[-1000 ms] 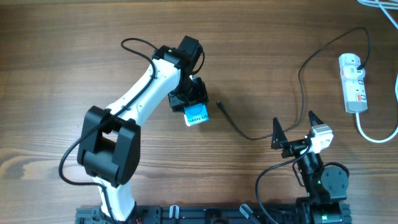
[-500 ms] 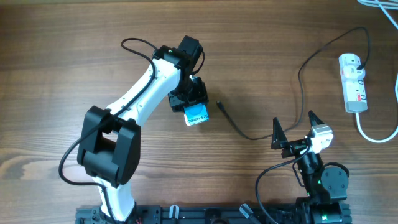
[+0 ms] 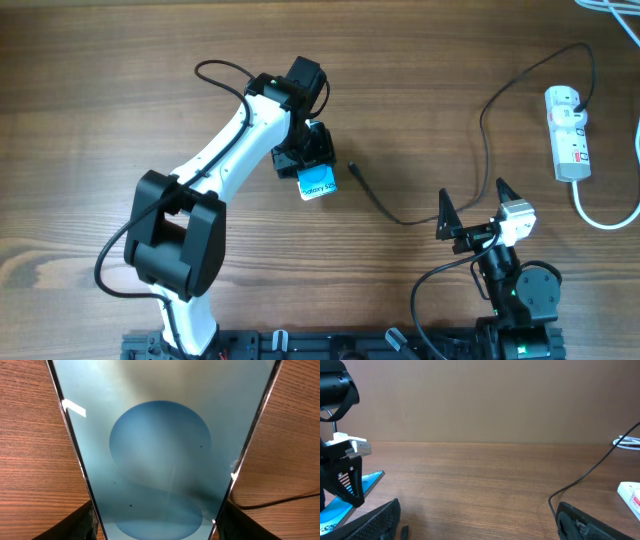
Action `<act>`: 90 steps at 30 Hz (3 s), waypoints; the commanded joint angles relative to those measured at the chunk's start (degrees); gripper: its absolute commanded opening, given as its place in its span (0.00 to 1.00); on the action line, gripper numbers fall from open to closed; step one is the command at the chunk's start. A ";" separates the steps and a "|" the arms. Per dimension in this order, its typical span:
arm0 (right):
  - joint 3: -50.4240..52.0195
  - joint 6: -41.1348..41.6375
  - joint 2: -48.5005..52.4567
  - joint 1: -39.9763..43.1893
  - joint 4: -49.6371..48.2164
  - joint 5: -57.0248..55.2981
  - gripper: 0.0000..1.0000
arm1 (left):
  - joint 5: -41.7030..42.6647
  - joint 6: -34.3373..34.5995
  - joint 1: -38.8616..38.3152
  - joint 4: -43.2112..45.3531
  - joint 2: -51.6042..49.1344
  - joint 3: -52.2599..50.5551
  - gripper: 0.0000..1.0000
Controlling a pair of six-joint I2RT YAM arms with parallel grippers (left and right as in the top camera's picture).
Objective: Plug charger to phone and switch on socket
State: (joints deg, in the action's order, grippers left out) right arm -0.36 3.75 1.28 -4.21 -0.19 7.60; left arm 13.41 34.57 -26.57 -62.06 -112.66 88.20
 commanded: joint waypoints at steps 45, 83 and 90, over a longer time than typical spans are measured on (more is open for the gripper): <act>0.04 -0.35 0.46 -0.24 -0.39 0.76 1.00 | 0.09 -1.11 3.26 0.15 1.22 -0.24 0.62; -53.64 7.34 91.60 -12.33 19.21 48.41 0.80 | 7.82 -7.19 3.54 4.24 1.25 -0.22 0.62; -53.64 16.90 101.68 -17.14 2.03 45.97 0.80 | 7.85 -7.19 3.56 4.22 1.25 -0.22 0.62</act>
State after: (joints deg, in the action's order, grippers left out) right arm -53.74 16.71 99.61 -19.97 5.56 53.52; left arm 19.88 28.56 -23.07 -58.04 -112.66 88.05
